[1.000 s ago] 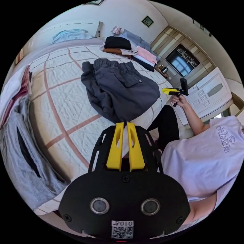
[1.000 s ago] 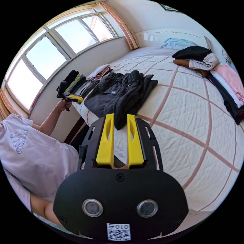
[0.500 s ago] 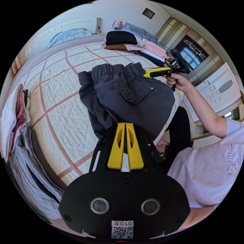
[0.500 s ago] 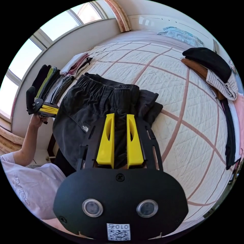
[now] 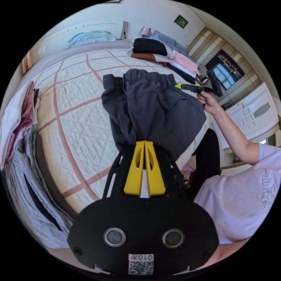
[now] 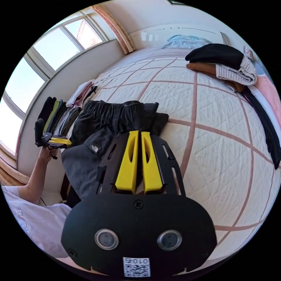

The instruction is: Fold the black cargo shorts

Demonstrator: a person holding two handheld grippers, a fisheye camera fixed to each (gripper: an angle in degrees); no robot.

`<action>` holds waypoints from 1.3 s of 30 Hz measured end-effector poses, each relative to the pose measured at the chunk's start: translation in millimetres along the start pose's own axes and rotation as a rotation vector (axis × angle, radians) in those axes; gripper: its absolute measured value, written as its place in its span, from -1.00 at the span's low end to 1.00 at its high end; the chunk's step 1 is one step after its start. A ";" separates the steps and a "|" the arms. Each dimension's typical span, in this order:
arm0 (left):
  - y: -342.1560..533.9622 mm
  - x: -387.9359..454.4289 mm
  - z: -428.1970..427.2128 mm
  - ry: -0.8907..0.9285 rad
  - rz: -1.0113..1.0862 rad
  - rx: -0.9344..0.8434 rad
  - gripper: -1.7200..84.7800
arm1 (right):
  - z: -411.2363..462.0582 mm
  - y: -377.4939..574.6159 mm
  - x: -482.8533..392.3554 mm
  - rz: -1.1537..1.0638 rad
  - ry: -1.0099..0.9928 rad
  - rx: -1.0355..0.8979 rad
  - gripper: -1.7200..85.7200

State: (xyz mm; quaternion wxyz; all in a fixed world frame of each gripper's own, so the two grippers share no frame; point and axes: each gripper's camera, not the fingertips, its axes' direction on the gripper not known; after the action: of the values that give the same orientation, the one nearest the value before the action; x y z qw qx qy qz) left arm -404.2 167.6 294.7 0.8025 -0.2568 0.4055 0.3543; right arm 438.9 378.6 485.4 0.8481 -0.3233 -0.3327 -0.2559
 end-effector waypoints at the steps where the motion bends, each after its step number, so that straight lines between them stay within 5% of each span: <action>1: 0.8 3.3 0.9 -0.001 -0.013 0.003 -0.96 | -6.6 5.0 4.4 0.010 -0.027 0.019 -0.88; 6: 18.8 35.6 -28.4 -0.034 -0.058 0.113 -0.96 | -82.6 46.9 -0.7 -0.011 -0.090 0.173 -0.89; 9: 31.0 92.0 -50.3 -0.139 0.093 0.213 -0.96 | -109.6 78.5 -32.9 -0.119 -0.111 0.189 -0.87; 14: 9.8 134.5 -6.6 -0.197 0.218 0.095 -0.95 | -39.0 90.5 -23.6 -0.078 -0.035 -0.030 -0.85; 18: 8.0 118.2 19.5 -0.016 0.111 0.093 -0.89 | -50.5 104.5 1.1 -0.029 -0.088 0.037 -0.86; 20: 14.2 146.2 5.4 -0.152 0.150 0.137 -0.83 | -80.3 123.3 -4.8 -0.100 -0.050 0.116 -0.81; 28: 0.8 329.4 67.8 -0.527 0.812 0.031 -0.72 | -116.0 187.6 26.7 0.017 -0.113 0.158 -0.73; 36: -12.5 359.9 120.8 -0.637 0.945 0.000 -0.79 | -139.4 240.8 83.5 0.145 -0.222 0.168 -0.70; 39: -25.8 339.8 106.8 -0.499 0.845 0.012 -0.82 | -130.5 246.1 104.4 0.170 -0.313 0.142 -0.64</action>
State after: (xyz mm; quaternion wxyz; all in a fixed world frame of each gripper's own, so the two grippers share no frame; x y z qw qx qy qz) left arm -191.3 348.9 72.5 0.6629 0.0275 0.2718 0.6971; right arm 718.3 424.4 394.2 0.8253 -0.3256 -0.4492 -0.1058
